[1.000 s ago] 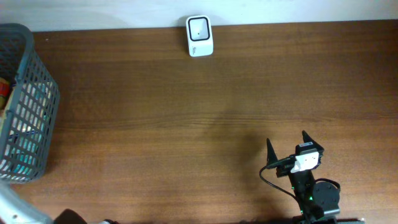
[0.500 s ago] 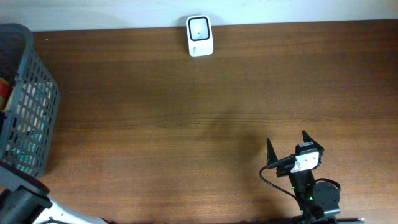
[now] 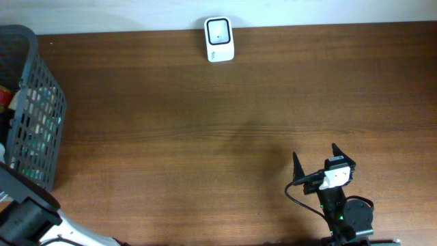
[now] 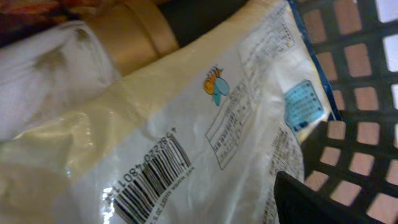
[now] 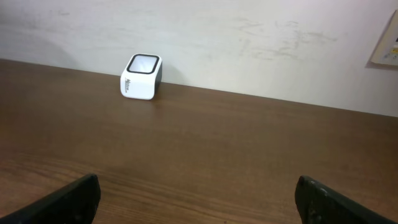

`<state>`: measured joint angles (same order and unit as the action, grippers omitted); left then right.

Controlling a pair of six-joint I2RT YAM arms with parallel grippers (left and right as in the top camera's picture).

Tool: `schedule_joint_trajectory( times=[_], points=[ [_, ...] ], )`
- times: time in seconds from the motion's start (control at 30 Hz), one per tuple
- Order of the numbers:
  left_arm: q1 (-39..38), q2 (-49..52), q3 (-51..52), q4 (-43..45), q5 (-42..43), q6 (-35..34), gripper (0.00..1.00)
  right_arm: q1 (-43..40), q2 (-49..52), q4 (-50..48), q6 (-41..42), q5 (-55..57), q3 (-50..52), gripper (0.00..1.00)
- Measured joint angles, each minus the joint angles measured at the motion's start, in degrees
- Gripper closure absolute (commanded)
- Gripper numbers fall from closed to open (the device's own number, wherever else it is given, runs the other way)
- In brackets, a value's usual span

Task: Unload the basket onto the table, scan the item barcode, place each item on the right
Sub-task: 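Reach the left gripper into the grey basket and grasp a white snack bag, then carry the white snack bag to the table center and release it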

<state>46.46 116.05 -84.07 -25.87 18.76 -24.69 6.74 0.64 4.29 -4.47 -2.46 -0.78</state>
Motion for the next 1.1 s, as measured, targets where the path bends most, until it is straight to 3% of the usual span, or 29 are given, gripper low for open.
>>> schedule_joint_trajectory(
  times=[0.03,0.07,0.1,0.13,0.4,0.6,0.73,0.8,0.9,1.1],
  points=[
    [0.0,0.0,0.0,0.1,0.8,0.0,0.22,0.0,0.0,0.0,0.0,0.0,0.0,0.01],
    [0.0,0.0,0.0,0.7,1.0,0.0,0.55,0.0,0.0,0.0,0.0,0.0,0.0,0.01],
    [0.0,0.0,0.0,0.9,0.7,0.0,0.96,0.0,0.0,0.0,0.0,0.0,0.0,0.01],
    [-0.1,0.0,0.0,1.0,-0.5,0.0,1.00,0.0,0.0,0.0,0.0,0.0,0.0,0.01],
    [-0.8,-4.3,0.9,-0.3,-1.8,0.2,1.00,0.0,0.0,0.0,0.0,0.0,0.0,0.01],
    [0.3,-36.0,1.3,0.0,-4.5,0.2,1.00,0.0,0.0,0.0,0.0,0.0,0.0,0.01],
    [0.3,-45.6,1.3,-1.7,-0.2,0.2,1.00,0.0,0.0,0.0,0.0,0.0,0.0,0.01],
    [-4.7,-46.6,0.9,-9.2,8.3,2.2,1.00,0.0,0.0,0.0,0.0,0.0,0.0,0.01],
    [-20.2,-43.2,1.1,-19.0,14.1,11.6,1.00,0.0,0.0,0.0,0.0,0.0,0.0,0.01],
    [-40.3,-29.9,1.0,-28.4,15.1,31.3,1.00,0.0,0.0,0.0,0.0,0.0,0.0,0.01]
  ],
)
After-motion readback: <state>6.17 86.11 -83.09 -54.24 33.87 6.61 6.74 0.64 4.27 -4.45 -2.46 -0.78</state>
